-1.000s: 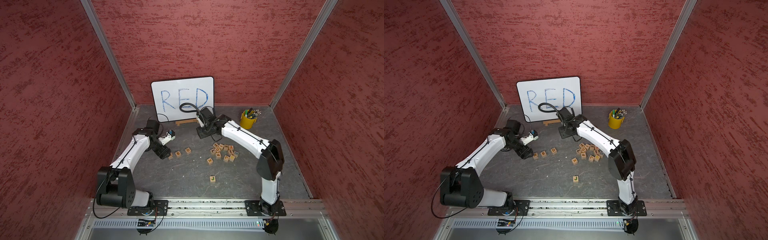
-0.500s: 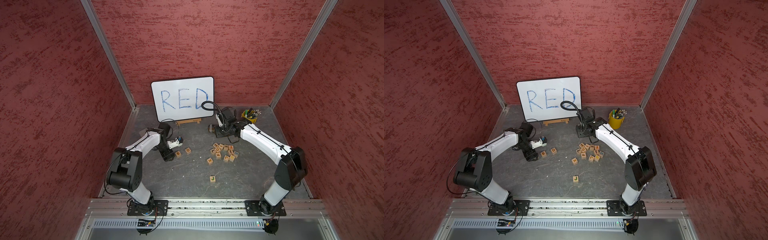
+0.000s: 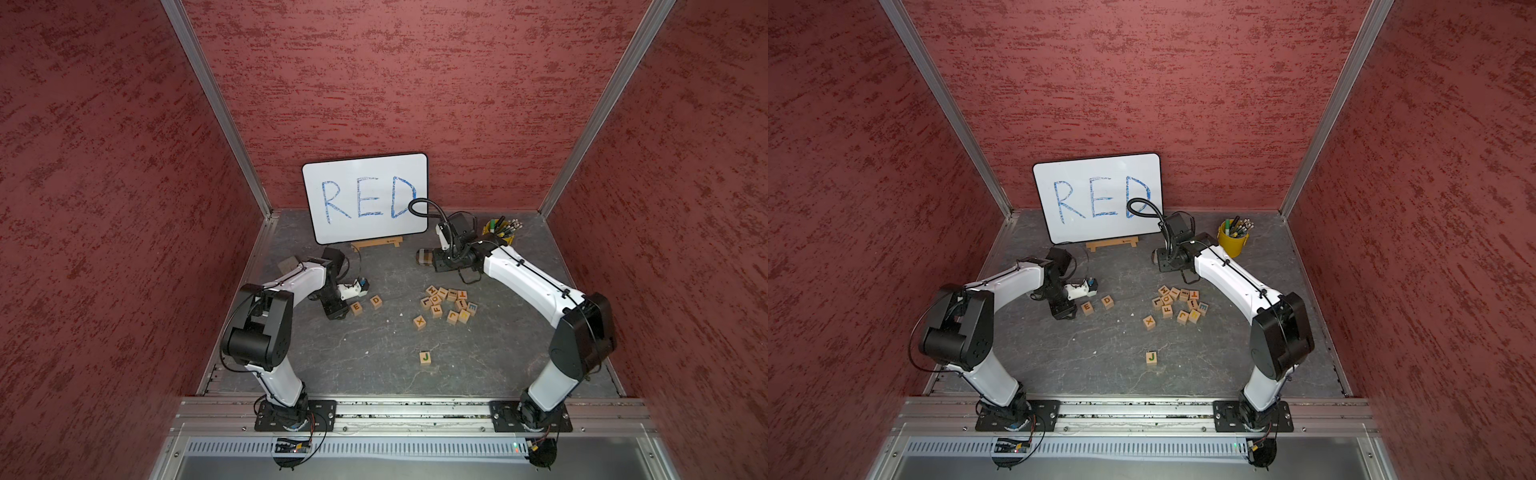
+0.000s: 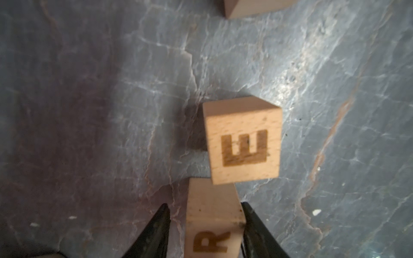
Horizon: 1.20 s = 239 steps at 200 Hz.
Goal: Assemble the uppercase word "red" with letter blocks
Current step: Move the letter block to the center of the board.
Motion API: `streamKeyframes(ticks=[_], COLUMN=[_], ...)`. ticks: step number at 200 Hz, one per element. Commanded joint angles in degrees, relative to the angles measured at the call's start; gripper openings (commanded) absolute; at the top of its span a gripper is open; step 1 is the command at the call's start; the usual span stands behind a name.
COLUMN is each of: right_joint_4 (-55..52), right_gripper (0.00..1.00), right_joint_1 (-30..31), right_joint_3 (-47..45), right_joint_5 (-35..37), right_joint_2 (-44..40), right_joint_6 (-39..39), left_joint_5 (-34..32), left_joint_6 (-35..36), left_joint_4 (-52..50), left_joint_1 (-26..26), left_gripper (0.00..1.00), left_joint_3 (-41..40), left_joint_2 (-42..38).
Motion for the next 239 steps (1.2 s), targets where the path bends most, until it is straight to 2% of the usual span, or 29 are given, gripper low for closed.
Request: streamKeyframes(ticks=[1,12,30,81,122,170,215,239], right_joint_4=[0.9,0.7,0.6,0.4,-0.2,-0.7,-0.9,-0.7], right_gripper=[0.48,0.48,0.48,0.48,0.48,0.48,0.48,0.48], right_joint_1=[-0.6,-0.8,-1.1,-2.0,-2.4,-2.9,-3.2,-3.3], right_joint_3=[0.5,0.4,0.4,0.9,1.2,1.3,0.7,-0.2], right_joint_5=[-0.3,-0.3,-0.3,-0.3,-0.3,-0.2,0.2,0.1], right_joint_2=[0.3,0.2,0.3,1.0,1.0,1.5,1.3,1.0], right_joint_6=[-0.3,-0.3,-0.5,-0.6,-0.6,0.0,1.2,2.2], left_joint_5=[-0.4,-1.0,-1.7,-2.4,-2.9,-4.6,-5.1,-5.8], left_joint_6=[1.5,2.0,2.8,5.3,8.0,14.4,22.7,24.9], left_joint_4=[0.8,1.2,2.0,2.1,2.3,3.5,2.5,2.0], left_joint_1=[-0.5,-0.5,-0.4,0.5,1.5,2.6,3.0,3.5], left_gripper=[0.48,0.46,0.35,0.30,0.29,0.29,0.33,0.38], left_joint_3=[1.0,1.4,2.0,5.2,9.2,13.2,15.5,18.0], left_joint_2=[1.6,2.1,2.8,5.2,8.2,12.1,14.1,16.4])
